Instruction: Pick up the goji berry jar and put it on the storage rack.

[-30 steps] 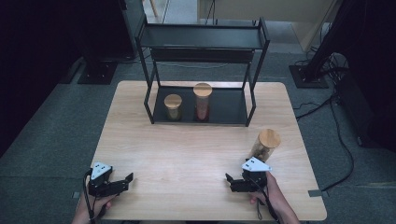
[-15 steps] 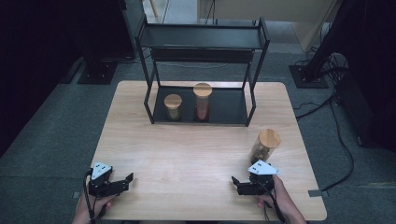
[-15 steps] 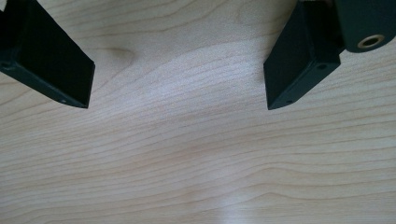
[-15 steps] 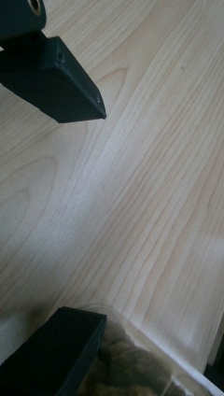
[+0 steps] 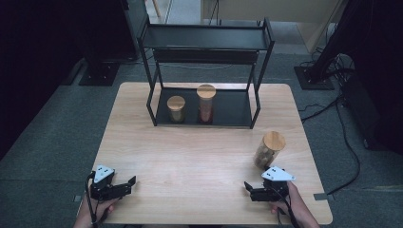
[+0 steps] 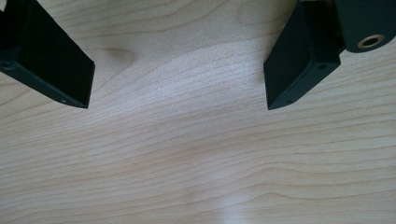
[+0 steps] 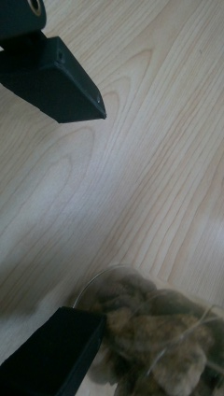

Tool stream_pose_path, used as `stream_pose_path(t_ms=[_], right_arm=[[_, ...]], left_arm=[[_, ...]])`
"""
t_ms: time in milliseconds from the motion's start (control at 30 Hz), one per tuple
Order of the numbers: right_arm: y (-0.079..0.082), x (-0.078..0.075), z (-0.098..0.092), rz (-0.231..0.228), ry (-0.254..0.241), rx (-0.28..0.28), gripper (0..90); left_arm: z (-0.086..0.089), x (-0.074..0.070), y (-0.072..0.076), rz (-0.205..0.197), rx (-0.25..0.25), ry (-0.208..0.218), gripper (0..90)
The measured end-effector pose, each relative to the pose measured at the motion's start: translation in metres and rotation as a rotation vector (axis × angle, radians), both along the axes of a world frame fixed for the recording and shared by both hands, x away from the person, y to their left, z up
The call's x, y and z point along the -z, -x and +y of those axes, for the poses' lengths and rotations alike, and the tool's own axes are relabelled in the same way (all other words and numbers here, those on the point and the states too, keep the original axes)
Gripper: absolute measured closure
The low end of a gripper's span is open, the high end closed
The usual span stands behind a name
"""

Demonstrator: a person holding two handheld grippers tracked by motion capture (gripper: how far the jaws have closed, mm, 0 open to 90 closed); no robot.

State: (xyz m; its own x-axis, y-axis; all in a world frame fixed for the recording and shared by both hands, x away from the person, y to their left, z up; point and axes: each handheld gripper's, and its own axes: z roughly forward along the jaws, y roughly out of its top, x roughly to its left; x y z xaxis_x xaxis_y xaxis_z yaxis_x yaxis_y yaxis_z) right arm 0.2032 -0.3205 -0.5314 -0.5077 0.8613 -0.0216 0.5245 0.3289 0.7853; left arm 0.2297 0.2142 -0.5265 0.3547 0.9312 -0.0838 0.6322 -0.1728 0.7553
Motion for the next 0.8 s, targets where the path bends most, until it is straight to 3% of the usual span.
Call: stream_pose_path(t_ms=[800], right_arm=[[0.005, 0.001, -0.044, 0.001, 0.034, 0.076, 3.0]], left_arm=[[-0.001, 0.0, 0.0, 0.0, -0.001, -0.008, 9.0]])
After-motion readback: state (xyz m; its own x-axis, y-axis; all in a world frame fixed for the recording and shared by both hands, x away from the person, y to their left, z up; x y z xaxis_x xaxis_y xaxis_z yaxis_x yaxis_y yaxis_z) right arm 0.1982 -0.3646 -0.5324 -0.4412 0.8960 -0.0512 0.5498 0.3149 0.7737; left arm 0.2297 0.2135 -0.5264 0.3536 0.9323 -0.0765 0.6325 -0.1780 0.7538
